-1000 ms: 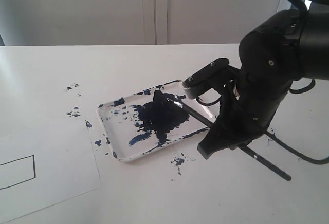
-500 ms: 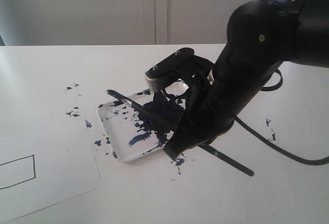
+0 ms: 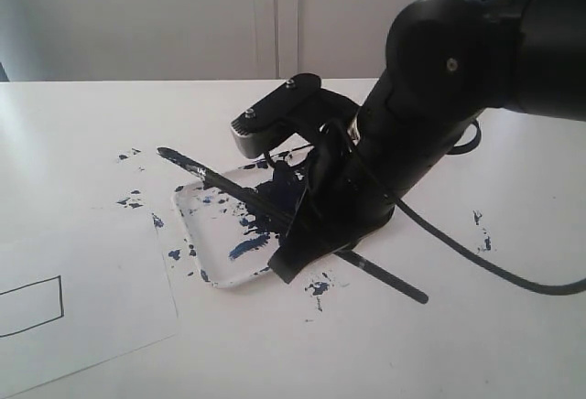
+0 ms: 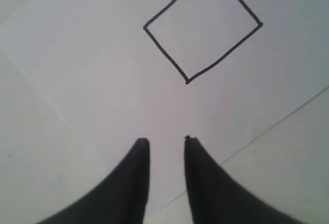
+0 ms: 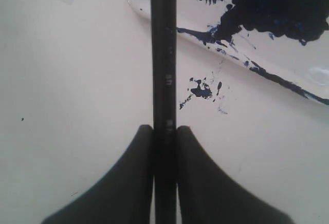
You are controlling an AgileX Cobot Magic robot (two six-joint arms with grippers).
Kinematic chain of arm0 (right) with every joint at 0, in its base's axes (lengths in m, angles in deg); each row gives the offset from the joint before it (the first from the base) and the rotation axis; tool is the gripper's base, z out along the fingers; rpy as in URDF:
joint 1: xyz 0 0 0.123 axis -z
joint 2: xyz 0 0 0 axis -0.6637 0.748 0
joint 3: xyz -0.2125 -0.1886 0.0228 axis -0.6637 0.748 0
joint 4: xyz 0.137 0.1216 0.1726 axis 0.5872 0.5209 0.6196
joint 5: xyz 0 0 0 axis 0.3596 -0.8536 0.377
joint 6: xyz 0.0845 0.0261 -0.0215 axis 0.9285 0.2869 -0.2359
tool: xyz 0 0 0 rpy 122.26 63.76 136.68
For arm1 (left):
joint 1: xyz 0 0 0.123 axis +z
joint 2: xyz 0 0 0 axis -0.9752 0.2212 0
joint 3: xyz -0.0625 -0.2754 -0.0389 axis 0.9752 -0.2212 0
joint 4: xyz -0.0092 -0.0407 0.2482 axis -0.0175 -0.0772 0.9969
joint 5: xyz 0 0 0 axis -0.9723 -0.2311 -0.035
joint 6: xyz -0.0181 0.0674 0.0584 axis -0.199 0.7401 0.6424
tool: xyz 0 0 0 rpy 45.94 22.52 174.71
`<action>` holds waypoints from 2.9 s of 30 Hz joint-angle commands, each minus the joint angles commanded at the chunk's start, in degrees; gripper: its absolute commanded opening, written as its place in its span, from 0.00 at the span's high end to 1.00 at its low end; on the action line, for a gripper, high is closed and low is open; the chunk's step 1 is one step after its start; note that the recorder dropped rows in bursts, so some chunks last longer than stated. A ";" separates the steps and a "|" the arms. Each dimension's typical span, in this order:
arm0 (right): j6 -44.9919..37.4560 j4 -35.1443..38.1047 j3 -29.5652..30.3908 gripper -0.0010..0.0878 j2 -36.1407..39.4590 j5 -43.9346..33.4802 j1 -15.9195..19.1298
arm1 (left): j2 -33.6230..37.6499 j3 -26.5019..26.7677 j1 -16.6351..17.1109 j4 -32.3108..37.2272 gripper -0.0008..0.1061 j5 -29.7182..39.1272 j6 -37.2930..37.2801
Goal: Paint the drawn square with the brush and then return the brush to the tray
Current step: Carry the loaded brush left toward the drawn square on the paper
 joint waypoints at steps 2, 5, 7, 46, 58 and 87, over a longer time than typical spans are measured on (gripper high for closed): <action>-1.35 1.19 0.00 0.99 0.10 0.00 0.00 | 1.60 -0.25 0.00 1.95 0.46 0.02 0.00; -3.73 3.84 0.00 0.99 0.49 -0.51 -0.37 | 3.84 -0.25 0.00 2.07 0.47 0.04 0.16; -3.83 3.67 0.00 0.99 1.47 -0.81 -1.29 | 5.10 -0.25 0.00 2.07 0.47 -0.25 0.16; -4.87 3.49 0.00 0.99 5.36 -0.54 -4.00 | 20.63 -2.06 0.00 -4.17 0.47 -10.07 14.04; -5.38 3.49 0.00 0.99 5.36 -0.57 -4.00 | 21.36 -2.11 -6.43 -4.99 0.47 -11.40 15.46; -8.46 -3.98 -3.69 0.99 13.18 -0.75 -10.74 | 21.97 -2.11 -10.70 -5.31 0.47 -11.83 29.89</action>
